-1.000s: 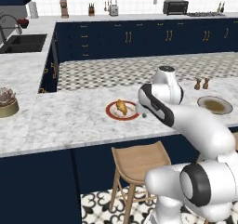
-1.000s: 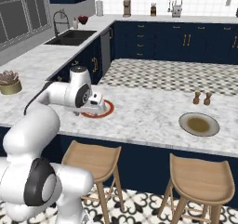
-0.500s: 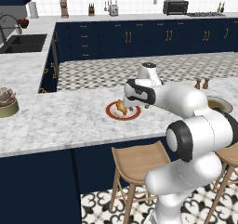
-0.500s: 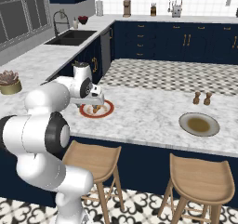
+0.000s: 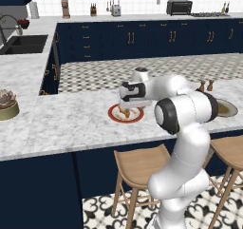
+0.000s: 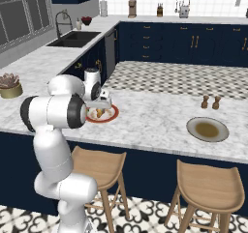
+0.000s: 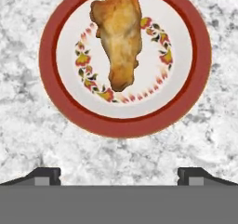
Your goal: Pick the chicken drumstick and corn from their plates and place them in the bowl. Then put the bowl in the fridge.
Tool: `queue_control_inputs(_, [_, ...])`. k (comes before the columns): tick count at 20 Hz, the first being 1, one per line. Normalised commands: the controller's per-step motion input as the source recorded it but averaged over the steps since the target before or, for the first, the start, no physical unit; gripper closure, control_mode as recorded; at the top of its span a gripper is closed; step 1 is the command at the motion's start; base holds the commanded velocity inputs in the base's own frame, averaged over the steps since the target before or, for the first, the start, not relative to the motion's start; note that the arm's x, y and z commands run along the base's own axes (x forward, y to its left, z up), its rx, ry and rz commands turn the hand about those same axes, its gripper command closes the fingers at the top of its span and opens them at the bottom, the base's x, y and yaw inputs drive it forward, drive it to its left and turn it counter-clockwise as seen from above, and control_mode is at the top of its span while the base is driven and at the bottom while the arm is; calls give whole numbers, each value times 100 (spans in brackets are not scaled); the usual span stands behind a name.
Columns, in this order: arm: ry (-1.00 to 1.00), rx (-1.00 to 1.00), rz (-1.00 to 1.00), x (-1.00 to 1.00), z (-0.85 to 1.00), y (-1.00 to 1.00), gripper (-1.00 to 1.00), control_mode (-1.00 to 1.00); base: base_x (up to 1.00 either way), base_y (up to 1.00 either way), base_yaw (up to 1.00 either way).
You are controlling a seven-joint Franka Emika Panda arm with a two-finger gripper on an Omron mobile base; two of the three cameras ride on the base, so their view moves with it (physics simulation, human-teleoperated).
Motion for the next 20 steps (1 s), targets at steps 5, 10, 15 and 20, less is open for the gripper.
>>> queue_control_inputs(5, [8,0,0,94,-53,22,-100,-100,0,0,0])
queue_control_inputs(10, [4,0,0,53,-31,3,-100,-100,0,0,0])
queue_control_inputs(15, [4,0,0,32,-33,0,-100,-100,0,0,0])
queue_control_inputs(20, [7,0,0,0,-56,0,-100,-100,0,0,0])
